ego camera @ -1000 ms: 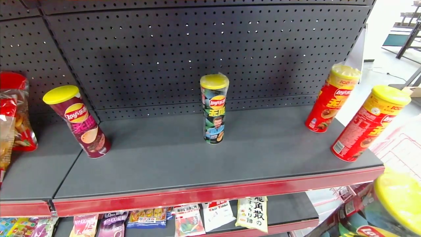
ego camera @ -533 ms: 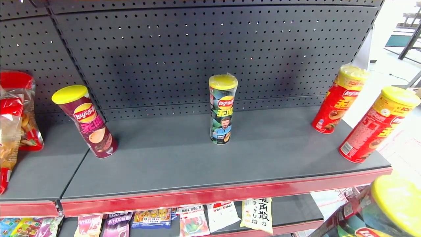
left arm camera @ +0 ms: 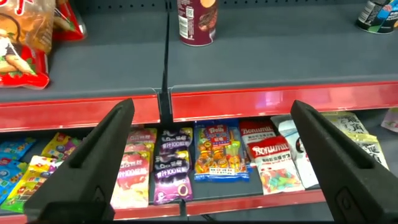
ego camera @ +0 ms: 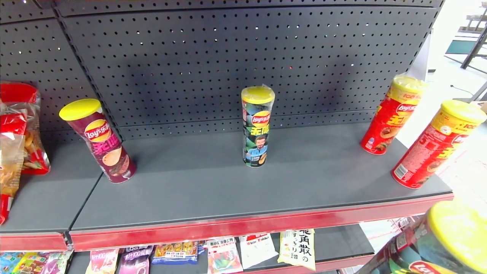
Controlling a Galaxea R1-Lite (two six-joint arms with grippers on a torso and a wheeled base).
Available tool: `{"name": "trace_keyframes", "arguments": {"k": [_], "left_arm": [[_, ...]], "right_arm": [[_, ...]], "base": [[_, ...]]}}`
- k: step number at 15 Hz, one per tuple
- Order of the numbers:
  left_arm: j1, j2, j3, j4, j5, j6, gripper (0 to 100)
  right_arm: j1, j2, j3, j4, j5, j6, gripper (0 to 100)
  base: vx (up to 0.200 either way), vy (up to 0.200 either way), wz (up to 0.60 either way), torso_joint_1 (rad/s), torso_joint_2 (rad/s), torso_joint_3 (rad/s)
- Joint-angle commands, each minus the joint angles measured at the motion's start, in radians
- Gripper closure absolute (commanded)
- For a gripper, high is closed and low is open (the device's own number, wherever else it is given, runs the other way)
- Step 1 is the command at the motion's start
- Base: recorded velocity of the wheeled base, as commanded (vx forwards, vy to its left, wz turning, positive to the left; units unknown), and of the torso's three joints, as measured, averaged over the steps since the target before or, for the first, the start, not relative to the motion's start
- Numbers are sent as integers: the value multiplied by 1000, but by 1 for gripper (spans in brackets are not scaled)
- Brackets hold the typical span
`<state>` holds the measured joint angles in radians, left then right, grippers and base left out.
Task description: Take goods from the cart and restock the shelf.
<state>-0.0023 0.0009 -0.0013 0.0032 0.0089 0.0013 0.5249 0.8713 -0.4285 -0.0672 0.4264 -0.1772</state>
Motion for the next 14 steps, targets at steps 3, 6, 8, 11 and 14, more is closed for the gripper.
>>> {"name": "trace_keyframes", "arguments": {"k": [3, 6, 8, 11, 14], "left_arm": [[-11, 28, -16, -5, -87, 36, 0], [-47, 446, -388, -6, -178, 5, 0], [-114, 739, -545, -11, -334, 68, 0], [-200, 979, -680, -46, -452, 97, 0], [-409, 1277, -815, -132, -524, 97, 0]], "right_arm": [[-5, 64, -49, -2, -29, 2, 100], [-5, 89, -111, -2, -55, 18, 100], [-3, 101, -128, -2, -57, 24, 100], [-3, 100, -133, -2, -55, 45, 100], [-22, 86, -139, -2, -57, 64, 100]], "base": [[0, 0, 0, 0, 0, 0], [0, 0, 0, 0, 0, 0], [0, 0, 0, 0, 0, 0], [0, 0, 0, 0, 0, 0], [0, 0, 0, 0, 0, 0]]}}
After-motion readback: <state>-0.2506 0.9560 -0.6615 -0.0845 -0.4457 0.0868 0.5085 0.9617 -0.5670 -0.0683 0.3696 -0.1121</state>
